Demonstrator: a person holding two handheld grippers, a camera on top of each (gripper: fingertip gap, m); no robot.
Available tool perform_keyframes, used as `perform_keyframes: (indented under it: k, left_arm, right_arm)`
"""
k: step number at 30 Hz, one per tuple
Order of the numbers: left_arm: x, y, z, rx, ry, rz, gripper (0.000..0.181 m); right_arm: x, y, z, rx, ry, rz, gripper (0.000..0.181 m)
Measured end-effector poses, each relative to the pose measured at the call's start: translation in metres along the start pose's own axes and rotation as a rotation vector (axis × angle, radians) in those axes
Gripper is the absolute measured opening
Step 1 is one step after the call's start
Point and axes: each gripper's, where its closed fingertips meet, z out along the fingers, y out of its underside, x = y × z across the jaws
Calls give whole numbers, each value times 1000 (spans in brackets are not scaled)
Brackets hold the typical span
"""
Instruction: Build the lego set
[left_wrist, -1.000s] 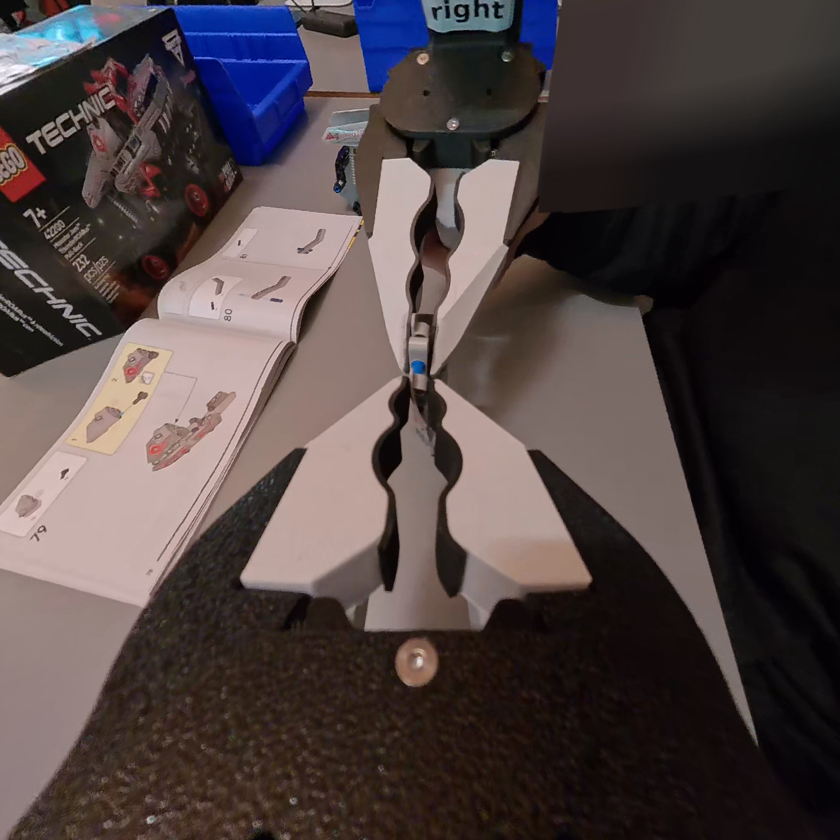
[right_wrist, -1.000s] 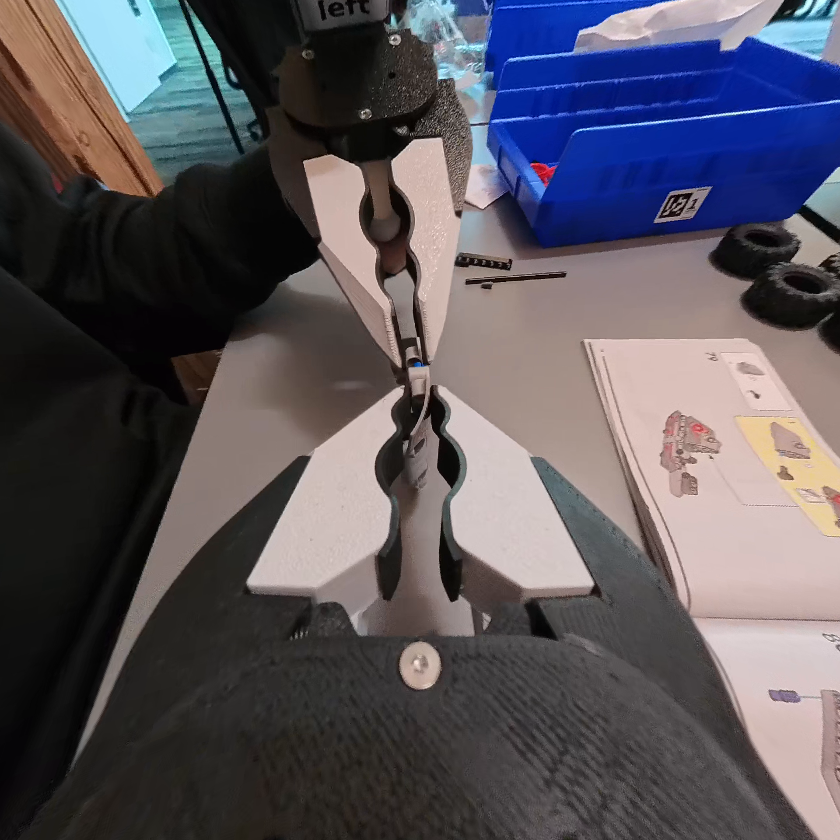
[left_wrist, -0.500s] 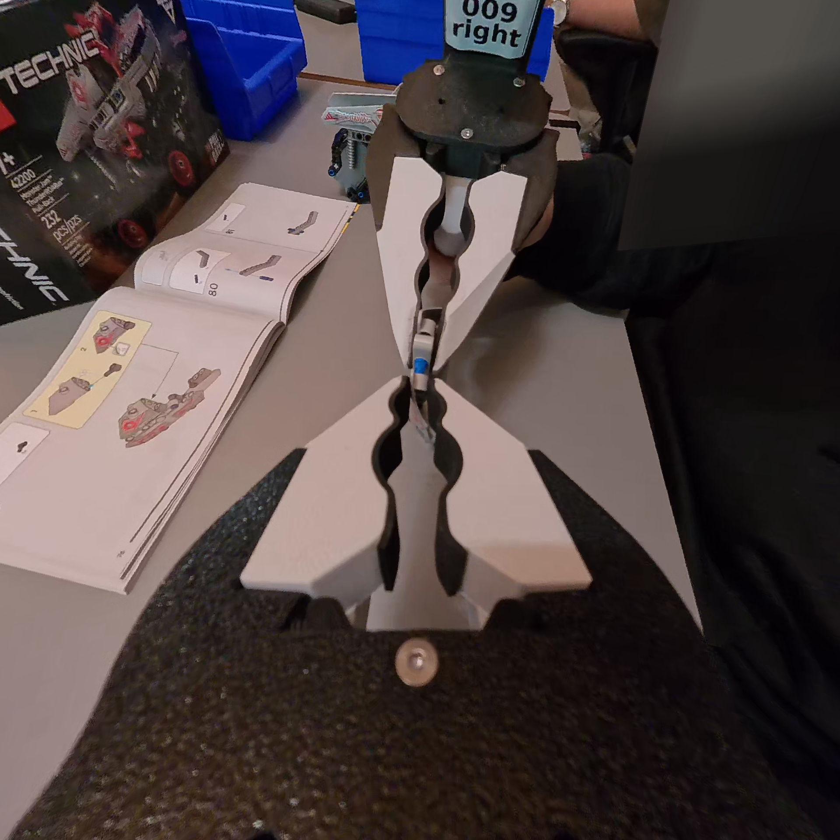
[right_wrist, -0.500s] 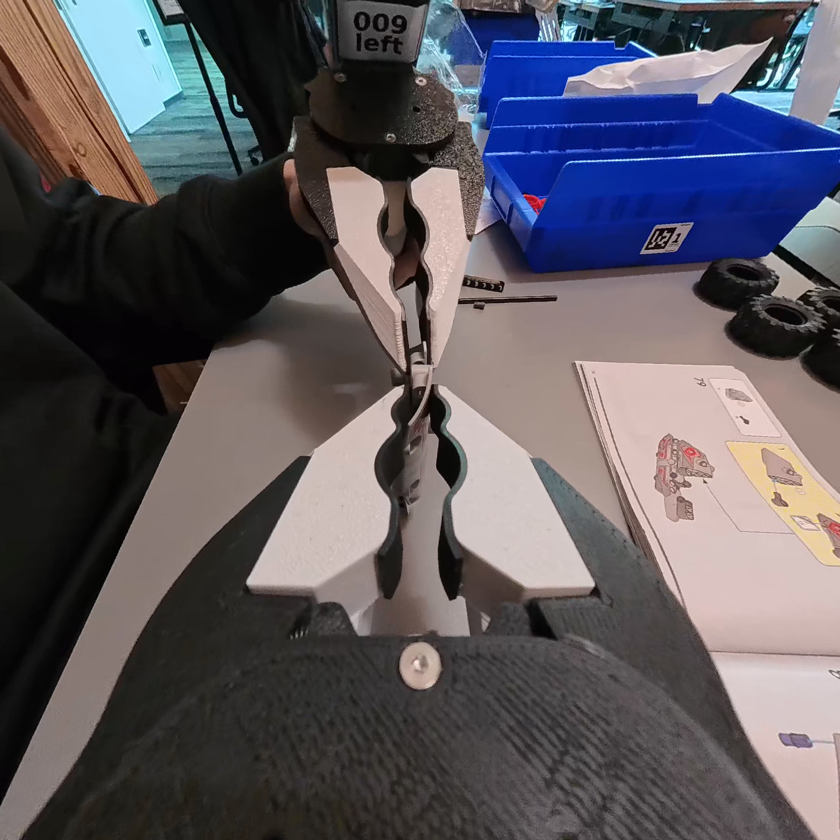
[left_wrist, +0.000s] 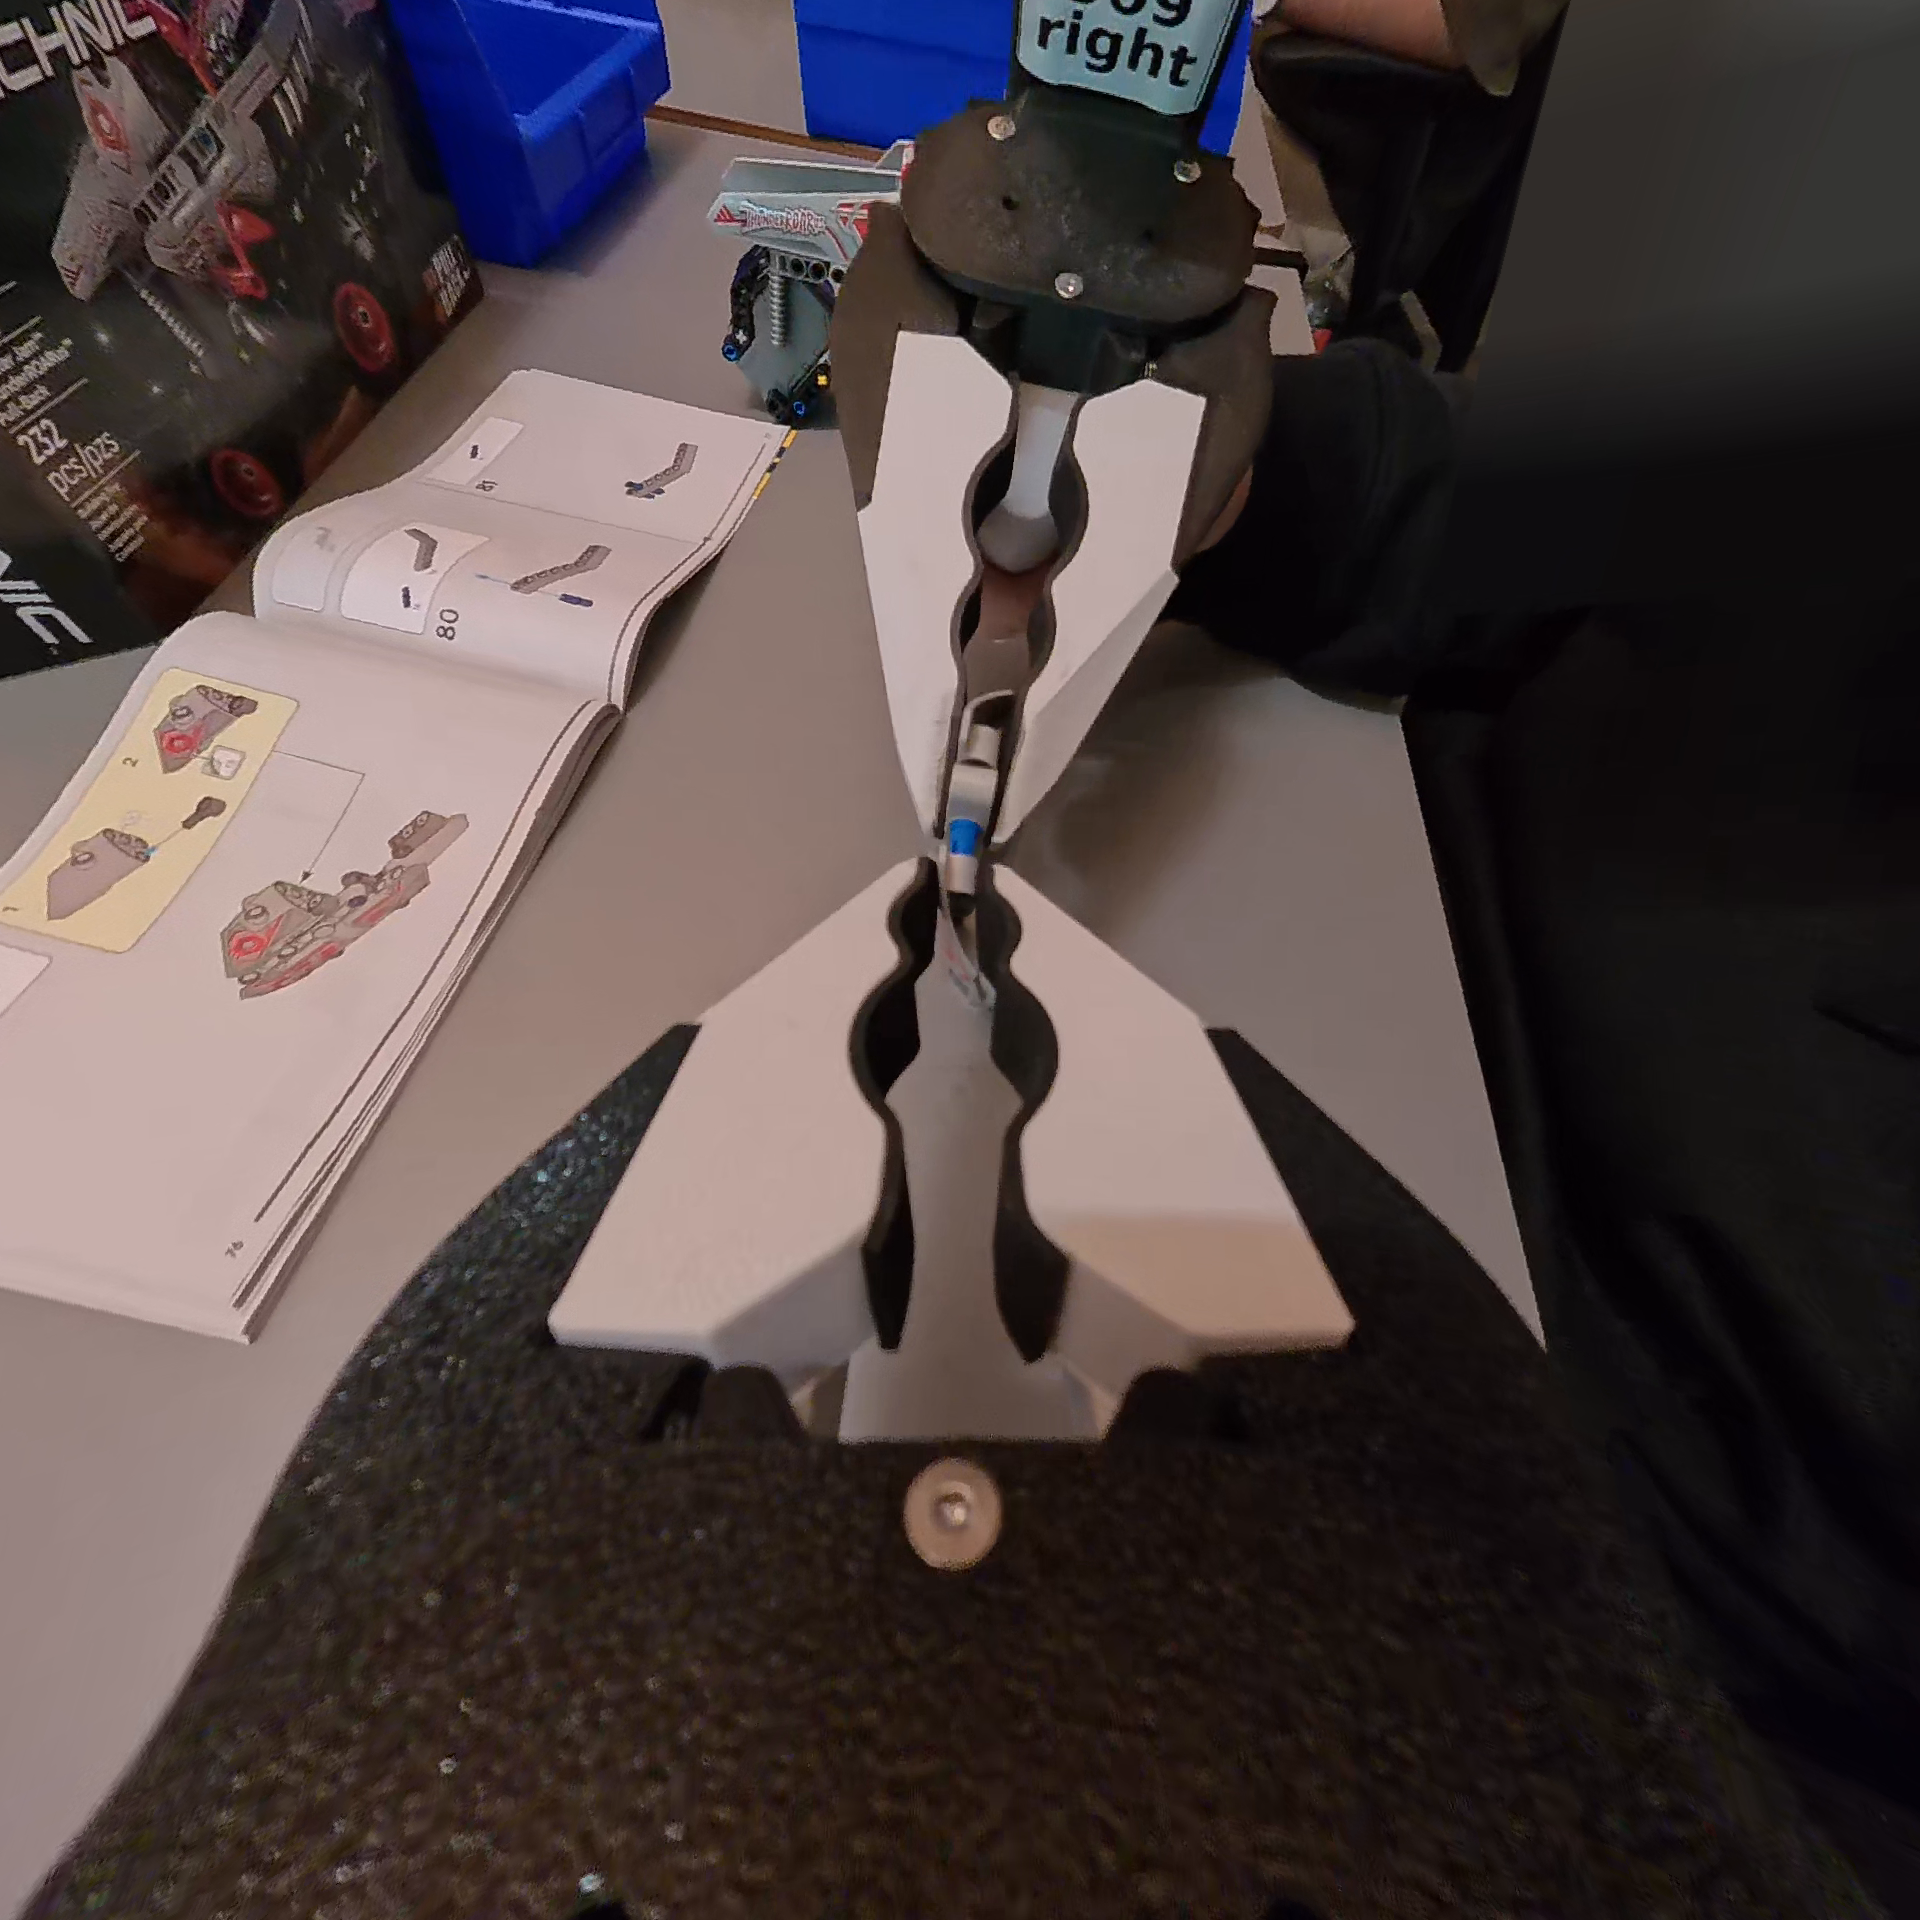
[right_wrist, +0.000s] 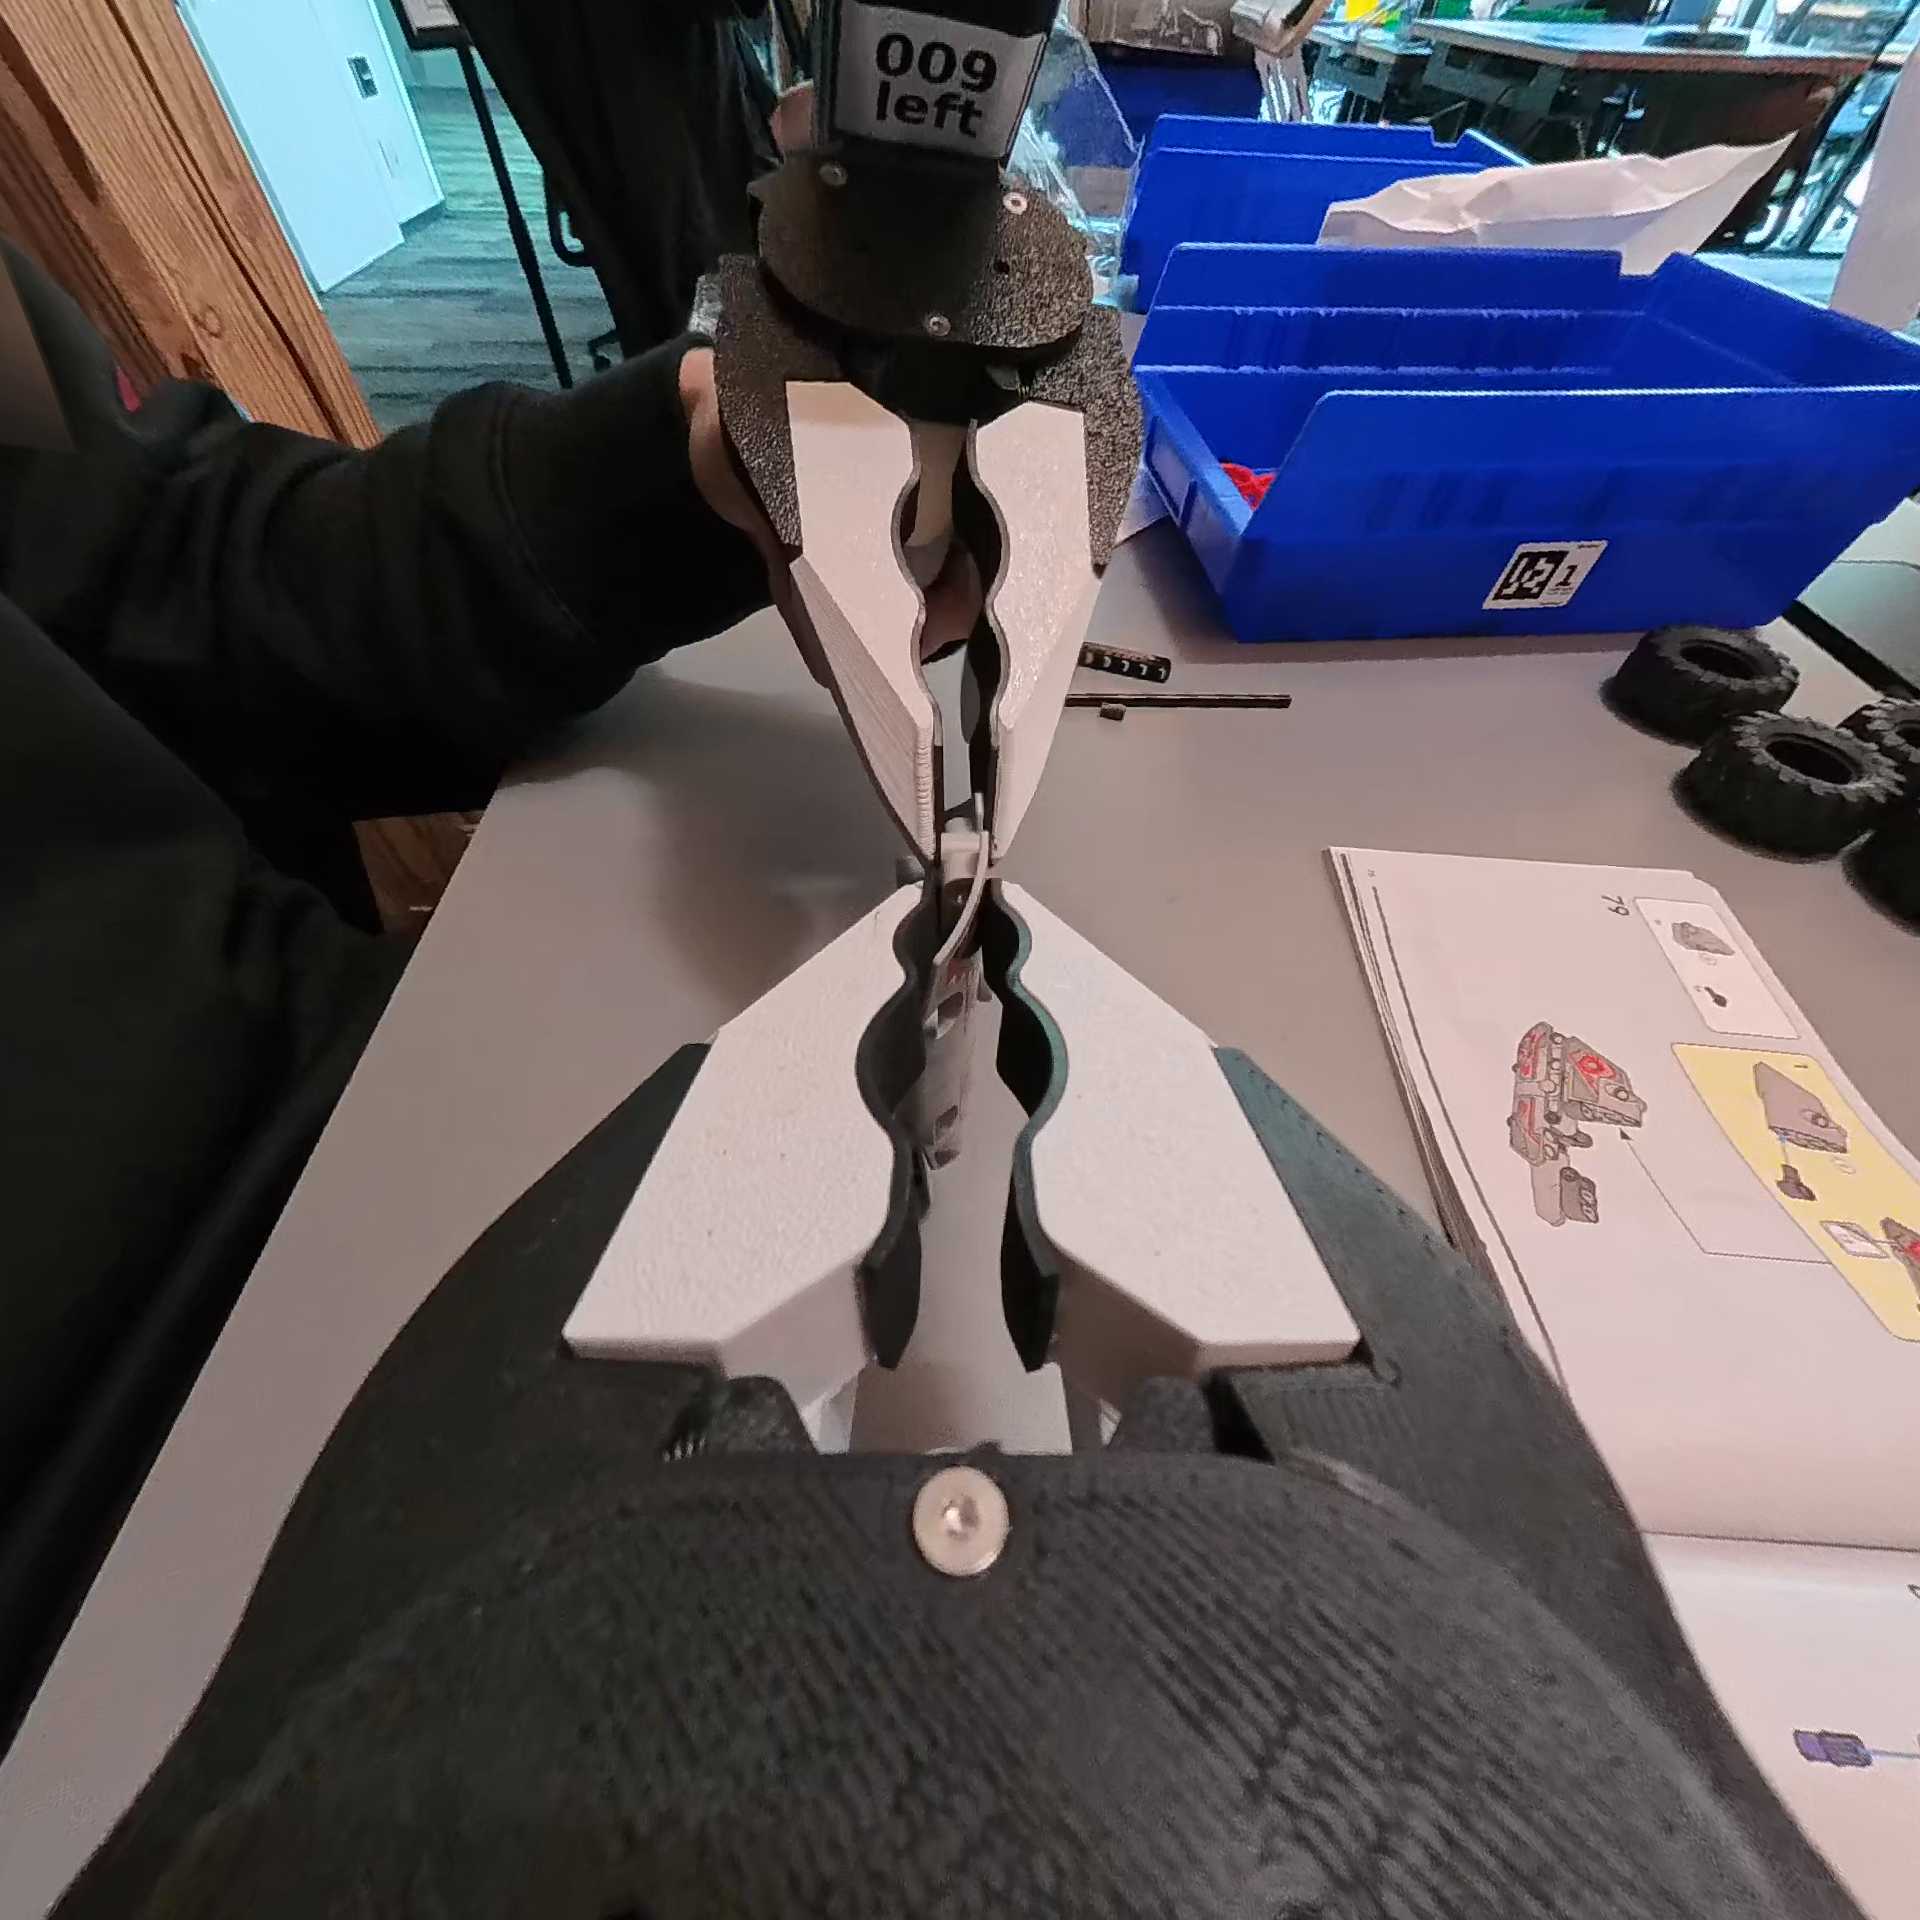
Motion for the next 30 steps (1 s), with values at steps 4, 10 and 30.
perform_keyframes:
  k: [4, 10, 30]
  left_arm:
    - [2, 2, 2, -30, -7, 23, 5]
    - [4, 4, 6, -96, -37, 87, 4]
    - [-6, -31, -6, 148, -133, 124, 5]
  right_arm:
    - [-2, 1, 1, -14, -13, 1, 6]
    - [-6, 4, -1, -82, -17, -51, 6]
    - [10, -21, -19, 117, 22, 51, 7]
